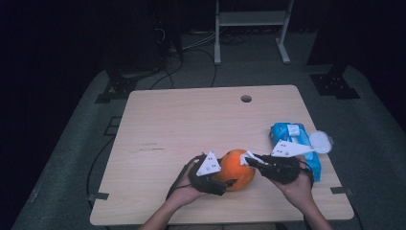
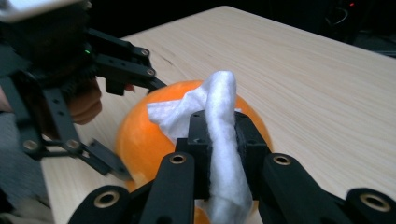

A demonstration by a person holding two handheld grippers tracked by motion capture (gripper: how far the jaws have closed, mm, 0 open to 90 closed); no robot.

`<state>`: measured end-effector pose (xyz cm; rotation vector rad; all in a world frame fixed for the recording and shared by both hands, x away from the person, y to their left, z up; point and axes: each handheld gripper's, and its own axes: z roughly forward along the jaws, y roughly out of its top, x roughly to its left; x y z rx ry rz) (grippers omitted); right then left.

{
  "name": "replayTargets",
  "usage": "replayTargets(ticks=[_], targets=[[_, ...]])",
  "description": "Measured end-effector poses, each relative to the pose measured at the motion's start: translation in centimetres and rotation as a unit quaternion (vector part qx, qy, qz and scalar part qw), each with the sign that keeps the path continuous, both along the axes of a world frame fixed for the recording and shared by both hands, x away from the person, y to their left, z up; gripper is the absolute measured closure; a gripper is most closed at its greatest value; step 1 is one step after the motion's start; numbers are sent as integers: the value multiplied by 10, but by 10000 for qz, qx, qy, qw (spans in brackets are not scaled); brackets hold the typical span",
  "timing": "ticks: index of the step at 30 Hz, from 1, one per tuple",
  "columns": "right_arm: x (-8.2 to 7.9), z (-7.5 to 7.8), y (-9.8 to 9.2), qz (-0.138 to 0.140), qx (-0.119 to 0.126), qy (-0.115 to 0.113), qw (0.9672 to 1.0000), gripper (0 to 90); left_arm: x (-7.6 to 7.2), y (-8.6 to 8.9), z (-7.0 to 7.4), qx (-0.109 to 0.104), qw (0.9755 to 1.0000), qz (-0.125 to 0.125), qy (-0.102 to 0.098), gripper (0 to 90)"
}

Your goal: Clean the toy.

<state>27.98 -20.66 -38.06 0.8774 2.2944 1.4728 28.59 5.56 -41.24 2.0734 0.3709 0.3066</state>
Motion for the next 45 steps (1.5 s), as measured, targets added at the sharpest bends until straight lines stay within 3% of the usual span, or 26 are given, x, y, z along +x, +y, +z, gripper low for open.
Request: replayTargets(ticks=[2,5,8,12,16,21,24,28,29,32,35,37,40,43,45], targets=[[5,-6,-3,-49,59,191,9998,786,1,3,4,117,9999,-42,40,272],[7,-14,0,-98,-52,321,9994,789,3,1,-3,282,9995,-7,129,272],[2,-12,6,-56,-194,176,9996,790,4,1,-6,182,9996,74,211,264],[-5,-3,17,250,-51,79,9996,790,3,-6,-11,117,9997,121,175,240],[-10,-3,29,343,-369,-116,9987,785,1,-8,-13,118,9999,31,22,188],[0,-12,14,83,-349,21,9994,785,8,-1,-16,-99,9999,-28,-111,91],[6,-15,2,-30,-213,177,9996,784,14,2,-24,-256,9996,-16,70,81],[5,-16,5,17,-273,162,9995,785,15,-3,-36,-170,9998,-93,75,42],[5,-16,7,14,-296,145,9995,784,15,-3,-36,-138,9998,-81,67,47],[7,-18,8,-33,-381,119,9992,784,11,-2,-29,-21,10000,21,-45,216],[10,-17,2,-140,-374,80,9992,782,9,0,-19,-89,9998,62,-136,312],[9,-16,1,-197,-433,63,9988,785,8,3,-13,-135,9999,62,-71,324],[4,-14,8,-146,-471,-20,9988,789,6,2,-10,-22,9999,100,-53,324],[-4,-7,20,156,-347,-91,9992,790,5,-2,-10,5,9999,116,12,326],[-12,-4,32,343,-454,-191,9982,789,2,-3,-7,47,10000,42,-21,326]])
